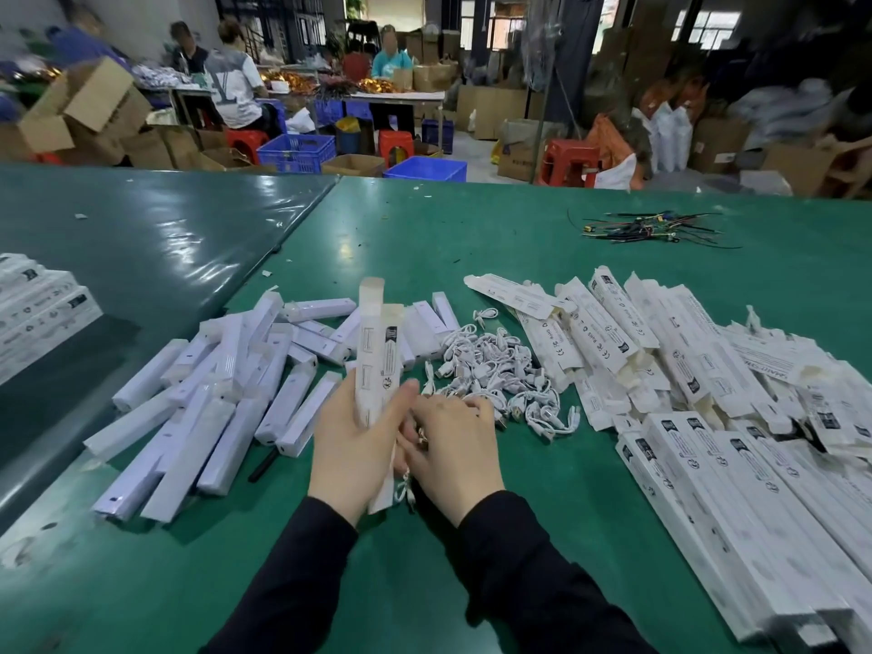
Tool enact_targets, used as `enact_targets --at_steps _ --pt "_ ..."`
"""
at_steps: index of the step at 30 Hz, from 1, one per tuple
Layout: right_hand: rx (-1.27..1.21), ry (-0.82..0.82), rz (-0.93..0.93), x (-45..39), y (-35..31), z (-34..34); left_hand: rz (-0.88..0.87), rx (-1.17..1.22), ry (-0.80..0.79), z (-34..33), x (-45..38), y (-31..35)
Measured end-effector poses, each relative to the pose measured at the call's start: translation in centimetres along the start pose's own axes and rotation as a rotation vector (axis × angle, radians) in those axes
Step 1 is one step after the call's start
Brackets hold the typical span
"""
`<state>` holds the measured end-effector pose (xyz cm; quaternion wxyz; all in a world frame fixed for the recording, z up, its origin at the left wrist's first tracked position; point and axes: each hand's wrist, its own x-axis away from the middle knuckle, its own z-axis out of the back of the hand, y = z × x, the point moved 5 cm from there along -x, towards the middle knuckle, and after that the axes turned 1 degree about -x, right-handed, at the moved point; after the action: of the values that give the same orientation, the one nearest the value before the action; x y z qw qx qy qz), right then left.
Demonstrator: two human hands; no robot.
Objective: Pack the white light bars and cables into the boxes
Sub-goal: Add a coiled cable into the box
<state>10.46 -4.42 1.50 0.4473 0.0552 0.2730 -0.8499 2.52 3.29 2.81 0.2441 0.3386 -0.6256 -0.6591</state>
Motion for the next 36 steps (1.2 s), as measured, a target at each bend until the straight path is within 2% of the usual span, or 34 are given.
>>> enact_targets --at_steps 2,4,7,9,11,14,18,22,27,32,36 --pt "-0.044 0.034 -0.04 -0.1 0.5 0.4 0.193 0.262 -0.136 -0.7 0.1 -0.3" --pt "-0.27 0.12 -0.143 -0.2 1.5 1.6 0.331 0.438 -0.234 -1.0 0.2 -0.4" --pt "-0.66 0.286 -0.298 0.3 3.8 4.4 0.379 0.543 -0.346 -1.1 0.4 -0.4" --pt "-0.903 0.339 -0.386 1.1 5.7 6.2 0.393 0.566 -0.407 -1.4 0.5 -0.5" --pt "-1.146 0.307 -0.441 2.2 7.0 7.5 0.416 0.549 -0.48 -1.8 0.9 -0.5" --pt "-1.353 0.242 -0.515 3.5 8.2 8.6 0.459 0.479 -0.599 -2.8 1.8 -0.7" --pt "-1.572 0.279 -0.597 3.9 8.5 9.3 0.507 0.381 -0.657 -3.8 2.5 -1.4" --pt "-1.65 0.243 -0.54 3.8 7.4 9.8 0.562 0.307 -0.779 -4.0 3.0 -1.6" --pt "-1.692 0.332 -0.479 3.6 7.8 11.0 0.63 0.249 -0.956 -4.6 3.2 -1.2" --pt "-1.632 0.368 -0.515 3.8 8.8 11.5 0.586 0.315 -0.989 -4.1 3.9 -0.9" --pt "-1.563 0.358 -0.507 4.0 8.6 11.9 0.576 0.325 -0.945 -4.1 3.6 -1.0"
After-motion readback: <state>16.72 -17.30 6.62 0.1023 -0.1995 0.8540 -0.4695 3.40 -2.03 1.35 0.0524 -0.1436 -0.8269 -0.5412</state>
